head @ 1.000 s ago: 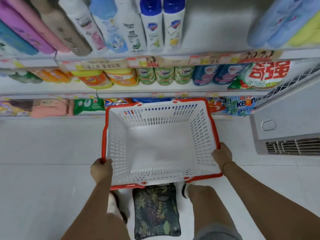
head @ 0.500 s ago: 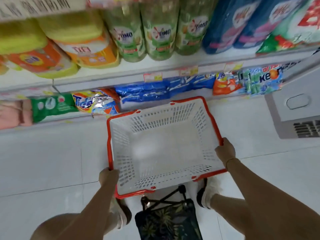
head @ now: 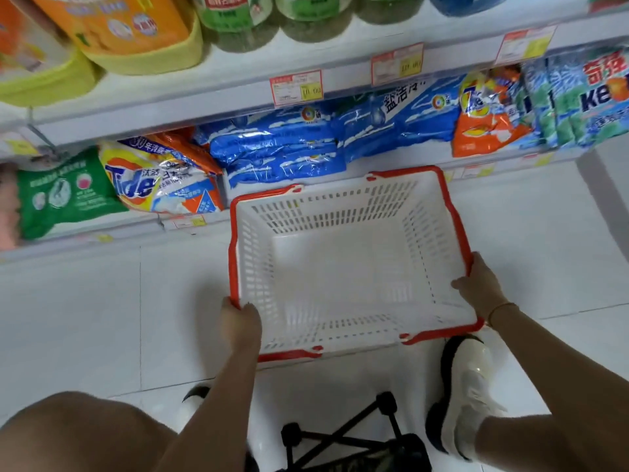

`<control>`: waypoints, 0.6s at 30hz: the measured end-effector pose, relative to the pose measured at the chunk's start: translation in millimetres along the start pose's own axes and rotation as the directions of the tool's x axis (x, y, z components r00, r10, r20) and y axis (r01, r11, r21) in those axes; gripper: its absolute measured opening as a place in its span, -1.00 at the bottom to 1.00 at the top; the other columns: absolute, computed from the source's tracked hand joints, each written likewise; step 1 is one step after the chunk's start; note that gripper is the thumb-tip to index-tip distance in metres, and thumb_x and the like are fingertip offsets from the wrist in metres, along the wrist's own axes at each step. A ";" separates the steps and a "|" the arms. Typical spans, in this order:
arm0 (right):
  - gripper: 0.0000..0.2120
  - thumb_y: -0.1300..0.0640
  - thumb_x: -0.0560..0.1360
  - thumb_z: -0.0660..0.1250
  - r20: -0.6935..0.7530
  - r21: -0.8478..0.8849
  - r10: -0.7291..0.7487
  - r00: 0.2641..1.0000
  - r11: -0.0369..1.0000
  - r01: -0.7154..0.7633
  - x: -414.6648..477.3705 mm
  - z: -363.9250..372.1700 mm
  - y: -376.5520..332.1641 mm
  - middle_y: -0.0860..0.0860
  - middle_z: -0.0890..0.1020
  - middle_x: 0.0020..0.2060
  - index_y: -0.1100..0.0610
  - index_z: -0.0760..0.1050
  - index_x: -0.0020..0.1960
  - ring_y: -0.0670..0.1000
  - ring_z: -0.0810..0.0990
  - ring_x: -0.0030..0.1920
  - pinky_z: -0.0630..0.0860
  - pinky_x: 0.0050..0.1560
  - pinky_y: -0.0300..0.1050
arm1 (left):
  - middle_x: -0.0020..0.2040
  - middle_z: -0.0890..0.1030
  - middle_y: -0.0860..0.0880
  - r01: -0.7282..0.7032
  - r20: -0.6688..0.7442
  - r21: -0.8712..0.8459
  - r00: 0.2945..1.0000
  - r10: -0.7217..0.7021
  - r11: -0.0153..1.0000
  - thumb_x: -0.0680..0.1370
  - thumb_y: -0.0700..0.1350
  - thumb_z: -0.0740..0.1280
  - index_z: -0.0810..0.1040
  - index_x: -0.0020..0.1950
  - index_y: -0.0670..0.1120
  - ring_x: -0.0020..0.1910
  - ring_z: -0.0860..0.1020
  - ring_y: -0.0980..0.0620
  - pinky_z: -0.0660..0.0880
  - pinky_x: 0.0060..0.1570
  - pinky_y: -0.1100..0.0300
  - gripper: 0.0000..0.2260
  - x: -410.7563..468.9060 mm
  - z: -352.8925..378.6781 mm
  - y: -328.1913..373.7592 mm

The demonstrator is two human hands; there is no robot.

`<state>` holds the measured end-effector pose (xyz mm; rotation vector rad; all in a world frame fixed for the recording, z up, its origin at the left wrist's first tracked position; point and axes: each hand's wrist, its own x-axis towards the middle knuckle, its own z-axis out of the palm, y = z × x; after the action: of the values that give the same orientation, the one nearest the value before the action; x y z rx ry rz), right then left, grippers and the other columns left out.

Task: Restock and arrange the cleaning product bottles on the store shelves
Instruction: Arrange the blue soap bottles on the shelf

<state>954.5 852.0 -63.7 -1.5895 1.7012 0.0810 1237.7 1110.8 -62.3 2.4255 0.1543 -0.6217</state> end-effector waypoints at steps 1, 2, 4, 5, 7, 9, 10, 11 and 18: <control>-0.68 0.40 0.45 0.29 -0.028 -0.004 -0.034 0.999 0.999 0.034 4.5 1.9 0.1 0.26 0.54 0.06 0.32 0.33 0.18 0.22 0.52 -0.02 0.45 -0.07 0.00 | -0.14 0.57 -0.21 -0.021 -0.043 -0.010 0.999 0.020 1.000 0.46 -0.33 0.24 0.48 0.00 -0.24 -0.21 0.54 -0.20 0.44 -0.24 0.05 -0.86 -2.4 2.9 3.3; -0.72 0.38 0.46 0.28 -0.067 0.000 -0.063 0.996 0.998 0.063 7.2 4.6 1.1 0.26 0.54 0.04 0.31 0.34 0.15 0.23 0.53 -0.02 0.46 -0.09 0.00 | -0.15 0.56 -0.20 -0.042 -0.080 -0.017 0.996 0.041 0.999 0.46 -0.33 0.23 0.49 0.02 -0.25 -0.21 0.53 -0.20 0.39 -0.23 0.09 -0.84 -4.6 6.3 3.6; -0.81 0.36 0.48 0.26 -0.151 0.009 -0.116 0.982 0.993 0.119 7.1 11.6 4.5 0.23 0.53 -0.04 0.26 0.32 0.05 0.19 0.52 -0.13 0.43 -0.18 -0.04 | -0.10 0.59 -0.23 -0.092 -0.147 -0.010 0.985 0.090 0.996 0.47 -0.33 0.22 0.49 0.10 -0.25 -0.14 0.55 -0.26 0.39 -0.20 0.07 -0.77 -9.8 11.9 0.9; -0.82 0.36 0.48 0.25 -0.187 -0.002 -0.155 0.970 0.988 0.157 6.7 14.9 6.0 0.21 0.52 -0.08 0.23 0.31 0.03 0.16 0.49 -0.18 0.39 -0.21 -0.06 | -0.05 0.60 -0.27 -0.130 -0.189 0.003 0.974 0.129 0.991 0.47 -0.33 0.23 0.48 0.17 -0.24 -0.10 0.56 -0.30 0.41 -0.17 0.03 -0.72 -10.7 15.5 -1.4; -0.81 0.38 0.47 0.23 -0.240 -0.040 -0.234 0.942 0.972 0.231 6.8 19.2 8.4 0.16 0.47 -0.13 0.25 0.31 0.05 0.14 0.46 -0.20 0.36 -0.22 -0.07 | 0.04 0.60 -0.33 -0.218 -0.272 0.050 0.936 0.223 0.975 0.48 -0.33 0.23 0.42 0.33 -0.22 -0.04 0.56 -0.35 0.46 -0.08 -0.07 -0.60 -11.1 22.2 -4.3; -0.75 0.40 0.46 0.21 -0.265 -0.060 -0.295 0.918 0.955 0.289 6.4 19.7 8.2 0.12 0.44 -0.13 0.28 0.31 0.12 0.15 0.47 -0.19 0.39 -0.20 -0.06 | 0.17 0.57 -0.29 -0.301 -0.326 0.064 0.895 0.304 0.952 0.49 -0.34 0.23 0.36 0.43 -0.17 0.02 0.55 -0.34 0.48 -0.02 -0.10 -0.51 -11.0 27.6 -3.2; -0.71 0.41 0.45 0.20 -0.274 -0.072 -0.325 0.905 0.946 0.317 6.8 19.5 8.1 0.11 0.44 -0.11 0.28 0.30 0.16 0.14 0.47 -0.19 0.40 -0.19 -0.05 | 0.23 0.54 -0.26 -0.339 -0.341 0.071 0.876 0.342 0.938 0.50 -0.34 0.24 0.34 0.45 -0.13 0.06 0.54 -0.33 0.48 -0.01 -0.10 -0.49 -11.1 29.7 -3.3; -0.67 0.41 0.45 0.19 -0.278 -0.086 -0.346 0.896 0.938 0.336 6.3 19.3 7.8 0.11 0.44 -0.09 0.28 0.30 0.20 0.15 0.47 -0.18 0.40 -0.18 -0.06 | 0.28 0.50 -0.22 -0.361 -0.343 0.083 0.865 0.367 0.929 0.50 -0.32 0.24 0.33 0.46 -0.11 0.09 0.53 -0.31 0.48 -0.01 -0.10 -0.49 -10.2 31.1 -3.7; -0.60 0.38 0.47 0.25 -0.182 -0.128 -0.372 0.910 0.927 0.353 6.4 10.1 11.1 0.25 0.51 0.09 0.30 0.28 0.29 0.22 0.54 0.02 0.46 -0.08 -0.08 | 0.29 0.47 -0.24 -0.552 -0.279 -0.052 0.808 0.519 0.832 0.45 -0.37 0.32 0.44 0.34 -0.22 0.27 0.46 -0.25 0.44 0.19 -0.09 -0.56 -16.2 31.6 10.9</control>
<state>950.4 854.6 -79.2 -2.0175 1.5368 -0.1998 1213.7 1083.8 -70.8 2.2564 -0.3744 -0.0363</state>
